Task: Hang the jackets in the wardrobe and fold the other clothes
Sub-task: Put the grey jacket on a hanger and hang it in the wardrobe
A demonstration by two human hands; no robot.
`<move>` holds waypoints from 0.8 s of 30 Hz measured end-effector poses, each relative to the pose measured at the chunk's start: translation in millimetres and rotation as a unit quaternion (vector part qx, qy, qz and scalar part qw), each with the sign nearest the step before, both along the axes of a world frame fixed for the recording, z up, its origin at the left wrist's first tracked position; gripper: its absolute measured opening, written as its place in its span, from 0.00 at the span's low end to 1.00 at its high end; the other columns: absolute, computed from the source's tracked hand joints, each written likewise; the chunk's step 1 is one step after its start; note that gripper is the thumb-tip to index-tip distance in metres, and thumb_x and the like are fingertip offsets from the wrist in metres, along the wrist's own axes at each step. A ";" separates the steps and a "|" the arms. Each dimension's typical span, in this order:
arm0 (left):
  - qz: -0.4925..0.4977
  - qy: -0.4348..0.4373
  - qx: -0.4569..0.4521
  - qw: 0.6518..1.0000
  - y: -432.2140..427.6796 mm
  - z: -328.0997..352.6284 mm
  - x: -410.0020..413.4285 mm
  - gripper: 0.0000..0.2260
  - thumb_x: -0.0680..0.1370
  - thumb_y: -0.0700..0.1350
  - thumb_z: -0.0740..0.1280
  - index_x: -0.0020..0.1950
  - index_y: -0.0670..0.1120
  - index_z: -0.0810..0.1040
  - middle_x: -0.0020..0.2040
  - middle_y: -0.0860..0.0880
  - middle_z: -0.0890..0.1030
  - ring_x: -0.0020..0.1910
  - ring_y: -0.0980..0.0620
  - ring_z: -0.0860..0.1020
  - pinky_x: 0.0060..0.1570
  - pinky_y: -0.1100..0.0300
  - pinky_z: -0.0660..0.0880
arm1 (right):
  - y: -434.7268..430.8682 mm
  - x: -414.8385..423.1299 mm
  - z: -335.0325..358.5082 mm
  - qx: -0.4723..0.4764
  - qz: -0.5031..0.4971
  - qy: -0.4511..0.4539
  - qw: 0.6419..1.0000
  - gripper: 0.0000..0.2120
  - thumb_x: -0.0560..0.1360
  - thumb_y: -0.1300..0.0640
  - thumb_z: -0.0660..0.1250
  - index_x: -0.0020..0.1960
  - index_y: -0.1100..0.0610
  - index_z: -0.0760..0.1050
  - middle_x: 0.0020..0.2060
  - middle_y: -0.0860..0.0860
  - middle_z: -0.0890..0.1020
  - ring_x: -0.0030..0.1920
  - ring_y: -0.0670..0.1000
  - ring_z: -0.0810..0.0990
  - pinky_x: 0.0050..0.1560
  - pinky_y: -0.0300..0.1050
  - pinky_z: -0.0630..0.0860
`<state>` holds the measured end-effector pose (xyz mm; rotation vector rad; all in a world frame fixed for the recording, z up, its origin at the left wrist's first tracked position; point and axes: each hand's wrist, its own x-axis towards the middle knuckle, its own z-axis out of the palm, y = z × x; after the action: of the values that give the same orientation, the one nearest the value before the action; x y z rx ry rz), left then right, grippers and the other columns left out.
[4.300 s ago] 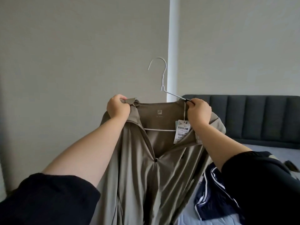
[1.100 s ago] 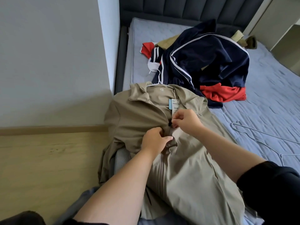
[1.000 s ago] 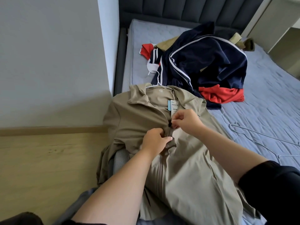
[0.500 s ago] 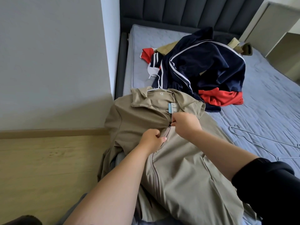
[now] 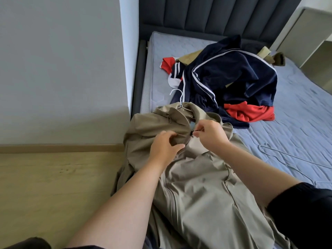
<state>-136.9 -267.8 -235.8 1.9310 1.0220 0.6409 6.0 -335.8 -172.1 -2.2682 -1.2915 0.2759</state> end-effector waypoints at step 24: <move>-0.053 0.162 -0.016 0.985 3.3 -9.0 -8.5 0.09 0.74 0.52 0.68 0.46 0.47 0.76 0.45 0.50 0.78 0.48 0.49 0.75 0.43 0.60 0.67 | 6.7 -0.3 -4.2 0.082 -0.080 -0.015 0.993 0.05 0.74 0.64 0.66 0.39 0.62 0.72 0.41 0.52 0.75 0.38 0.52 0.72 0.39 0.45 0.66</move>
<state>-145.3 -264.4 -244.8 2.0883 1.1078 0.2510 5.7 -329.1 -176.3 -2.2257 -1.0973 0.0746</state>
